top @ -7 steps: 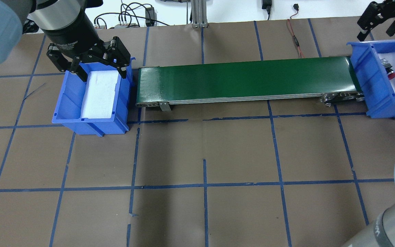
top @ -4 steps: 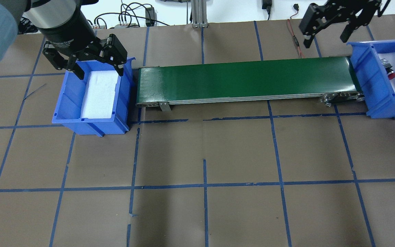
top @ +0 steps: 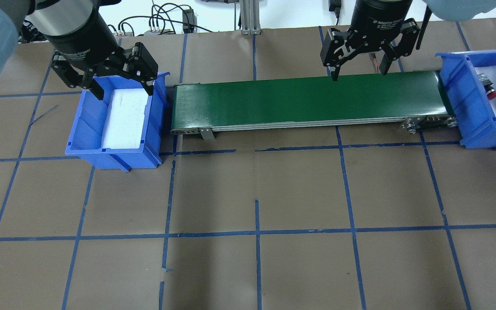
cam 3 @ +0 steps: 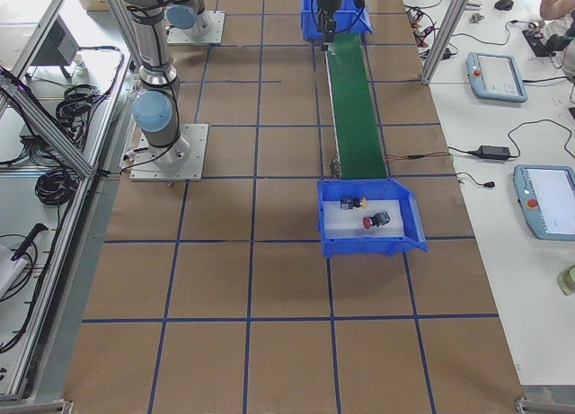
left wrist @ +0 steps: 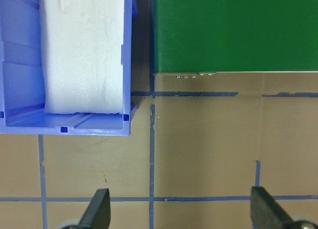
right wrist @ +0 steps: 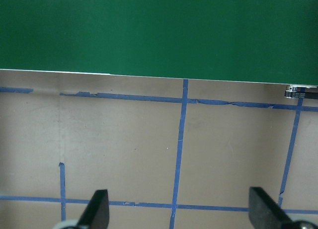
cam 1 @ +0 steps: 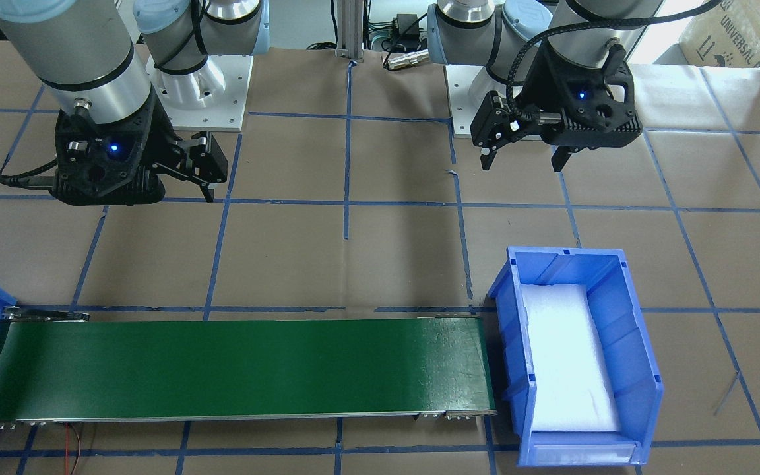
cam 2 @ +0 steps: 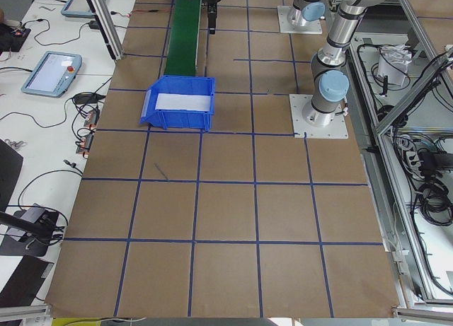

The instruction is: Transport two buttons from left to right

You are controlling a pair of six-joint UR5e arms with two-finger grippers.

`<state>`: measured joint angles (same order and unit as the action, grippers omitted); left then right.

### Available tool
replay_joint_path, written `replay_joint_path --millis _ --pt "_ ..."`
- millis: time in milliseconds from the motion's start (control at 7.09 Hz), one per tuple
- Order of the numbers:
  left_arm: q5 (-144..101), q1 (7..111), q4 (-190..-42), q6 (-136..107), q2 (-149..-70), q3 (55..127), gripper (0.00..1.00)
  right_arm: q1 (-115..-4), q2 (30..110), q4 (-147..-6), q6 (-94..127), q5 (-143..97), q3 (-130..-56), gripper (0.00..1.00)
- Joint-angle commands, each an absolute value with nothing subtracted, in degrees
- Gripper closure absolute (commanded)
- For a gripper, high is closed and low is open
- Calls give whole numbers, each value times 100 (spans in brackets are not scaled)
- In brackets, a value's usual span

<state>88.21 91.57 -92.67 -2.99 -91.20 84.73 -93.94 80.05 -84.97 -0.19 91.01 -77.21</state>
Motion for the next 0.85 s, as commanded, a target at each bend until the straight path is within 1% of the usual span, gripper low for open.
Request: replay_joint_path --millis 0,282,705 --pt "8815 9193 -9290 -299 -9088 8490 0 -9247 8033 -8596 9 9175 -7848 1" --pt "8815 9211 -9290 -299 -9071 8534 0 -9141 8042 -8823 78 9176 -7901 1" --pt "8815 9228 -9246 -299 -9192 8596 0 -8948 8033 -8675 97 9106 -7954 1"
